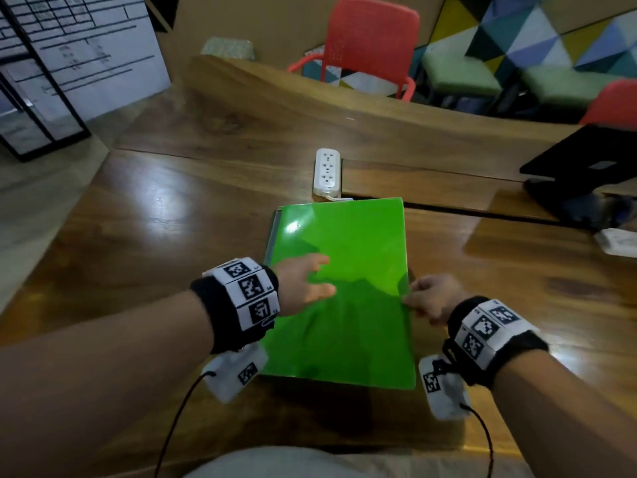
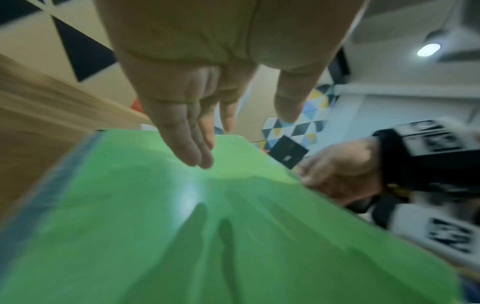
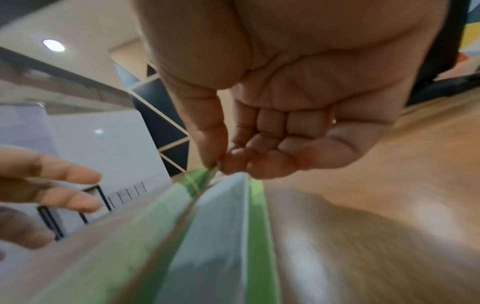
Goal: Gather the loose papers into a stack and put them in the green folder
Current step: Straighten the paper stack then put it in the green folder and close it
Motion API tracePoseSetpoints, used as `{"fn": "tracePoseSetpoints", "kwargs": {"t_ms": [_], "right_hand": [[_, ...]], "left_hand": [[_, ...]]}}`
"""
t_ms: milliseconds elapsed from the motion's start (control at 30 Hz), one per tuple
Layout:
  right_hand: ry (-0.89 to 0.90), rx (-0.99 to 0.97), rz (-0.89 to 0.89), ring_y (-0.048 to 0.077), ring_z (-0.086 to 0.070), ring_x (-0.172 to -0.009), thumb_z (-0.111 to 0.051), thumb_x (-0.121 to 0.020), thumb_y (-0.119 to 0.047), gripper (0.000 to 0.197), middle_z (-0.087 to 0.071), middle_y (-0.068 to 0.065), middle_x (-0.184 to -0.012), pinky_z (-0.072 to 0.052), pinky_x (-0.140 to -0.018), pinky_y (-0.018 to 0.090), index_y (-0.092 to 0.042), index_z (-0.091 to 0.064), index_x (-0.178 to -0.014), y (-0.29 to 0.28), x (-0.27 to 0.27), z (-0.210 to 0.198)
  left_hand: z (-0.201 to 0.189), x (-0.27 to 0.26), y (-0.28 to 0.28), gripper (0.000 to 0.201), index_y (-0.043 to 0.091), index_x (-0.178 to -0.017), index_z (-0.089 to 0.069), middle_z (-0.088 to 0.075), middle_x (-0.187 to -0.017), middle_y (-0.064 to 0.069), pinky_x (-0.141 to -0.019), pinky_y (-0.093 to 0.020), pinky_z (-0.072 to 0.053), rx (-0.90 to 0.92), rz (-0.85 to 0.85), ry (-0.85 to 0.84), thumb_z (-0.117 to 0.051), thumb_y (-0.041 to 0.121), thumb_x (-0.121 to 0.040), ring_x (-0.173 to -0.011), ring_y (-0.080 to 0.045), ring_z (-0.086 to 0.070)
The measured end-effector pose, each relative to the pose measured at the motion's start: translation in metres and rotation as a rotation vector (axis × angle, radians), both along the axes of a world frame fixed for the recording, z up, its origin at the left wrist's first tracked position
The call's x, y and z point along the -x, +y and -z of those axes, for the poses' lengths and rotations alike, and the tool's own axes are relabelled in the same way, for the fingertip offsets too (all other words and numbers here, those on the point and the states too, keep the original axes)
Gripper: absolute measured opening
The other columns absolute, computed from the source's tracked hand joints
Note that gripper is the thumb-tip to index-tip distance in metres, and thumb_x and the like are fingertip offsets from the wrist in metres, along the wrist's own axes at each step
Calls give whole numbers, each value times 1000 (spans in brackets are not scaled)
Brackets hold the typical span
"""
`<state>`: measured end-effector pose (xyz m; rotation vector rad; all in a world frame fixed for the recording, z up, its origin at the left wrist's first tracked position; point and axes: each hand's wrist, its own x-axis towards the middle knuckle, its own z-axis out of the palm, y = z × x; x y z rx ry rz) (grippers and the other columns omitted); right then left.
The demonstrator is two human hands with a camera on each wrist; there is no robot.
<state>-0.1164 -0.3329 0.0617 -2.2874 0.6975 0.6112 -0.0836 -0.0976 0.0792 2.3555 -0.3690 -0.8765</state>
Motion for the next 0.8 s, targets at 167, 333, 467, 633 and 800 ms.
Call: {"fn": "tracePoseSetpoints", "kwargs": {"t_ms": [167, 333, 467, 633, 800], "right_hand": [[39, 4, 66, 21, -55, -71, -68, -82, -15, 26, -57, 4, -68, -49, -71, 32, -17, -56, -60, -3, 7, 39], [101, 104, 137, 25, -63, -91, -60, -86, -15, 7, -64, 9, -99, -50, -67, 27, -9, -64, -89, 5, -1, 49], [147, 73, 237, 23, -54, -66, -58, -90, -21, 25, -56, 11, -77, -41, -52, 27, 4, -59, -92, 9, -4, 56], [200, 149, 102, 28, -53, -120, -32, -100, -8, 35, -54, 16, -132, -47, -94, 31, 0, -49, -129, 12, 6, 61], [-17, 56, 313, 31, -51, -118, -36, -98, -9, 35, -51, 20, -132, -45, -86, 31, 2, -49, -129, -41, -59, 63]], "left_hand": [[37, -22, 25, 60, 12, -135, -37, -39, -139, -17, -99, -39, -44, -377, -182, -13, -56, 37, -85, -121, -32, -48], [57, -12, 17, 43, 2, -127, -41, -38, -135, -18, -101, -34, -39, -550, -205, 71, -43, 30, -94, -122, -32, -45], [64, -9, 14, 39, 4, -126, -44, -45, -133, -18, -97, -32, -40, -546, -243, 44, -41, 25, -93, -119, -32, -49], [77, -7, 20, 38, 2, -125, -46, -53, -126, -17, -90, -35, -47, -444, -321, 116, -46, 22, -93, -111, -30, -55], [66, -74, -26, 36, 8, -126, -46, -57, -125, -15, -90, -36, -50, -185, -390, 96, -47, 15, -91, -107, -30, -58]]}}
